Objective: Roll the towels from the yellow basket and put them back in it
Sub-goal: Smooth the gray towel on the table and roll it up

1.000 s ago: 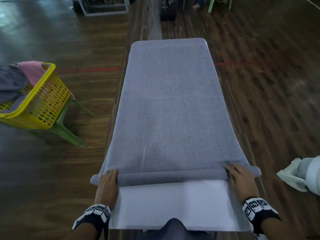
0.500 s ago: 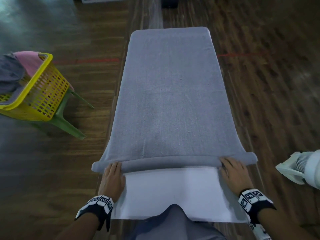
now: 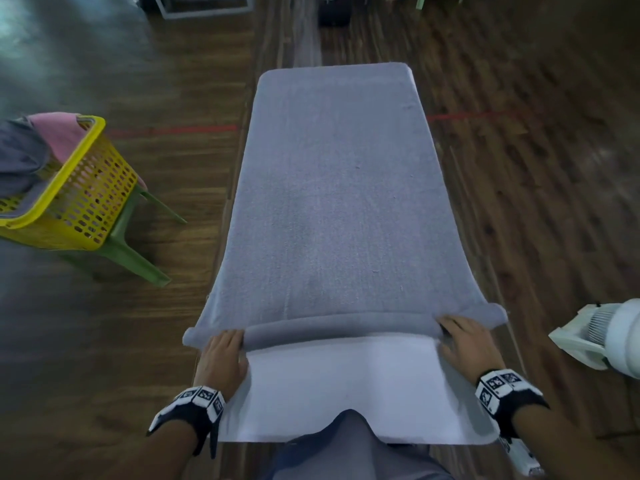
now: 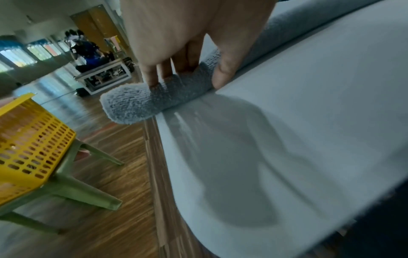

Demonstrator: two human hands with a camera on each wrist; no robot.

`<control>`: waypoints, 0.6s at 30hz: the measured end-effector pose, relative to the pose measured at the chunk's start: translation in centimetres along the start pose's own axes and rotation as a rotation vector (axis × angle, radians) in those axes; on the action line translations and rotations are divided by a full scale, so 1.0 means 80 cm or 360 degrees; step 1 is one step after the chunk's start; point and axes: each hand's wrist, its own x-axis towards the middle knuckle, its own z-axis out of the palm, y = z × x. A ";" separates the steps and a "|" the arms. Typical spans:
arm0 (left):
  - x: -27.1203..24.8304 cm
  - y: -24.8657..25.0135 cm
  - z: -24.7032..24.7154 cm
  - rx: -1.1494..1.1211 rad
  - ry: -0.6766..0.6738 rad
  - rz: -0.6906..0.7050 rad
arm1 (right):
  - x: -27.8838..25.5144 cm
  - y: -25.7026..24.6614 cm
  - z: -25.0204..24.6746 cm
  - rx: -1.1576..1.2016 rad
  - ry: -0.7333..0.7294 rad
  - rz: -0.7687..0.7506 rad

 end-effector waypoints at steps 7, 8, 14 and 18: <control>-0.008 -0.001 0.004 0.0034 0.0092 -0.0092 | 0.006 0.002 -0.011 -0.0002 0.0104 0.0064; -0.009 0.001 0.006 0.0018 0.0100 -0.0085 | 0.008 0.000 -0.011 0.0029 0.0147 0.0050; -0.038 0.009 0.019 0.0000 -0.0017 -0.0037 | -0.022 -0.002 0.006 0.0036 -0.0046 0.0116; -0.027 0.008 0.021 0.0089 0.0111 -0.0064 | 0.000 -0.005 -0.012 -0.0036 0.0025 0.0061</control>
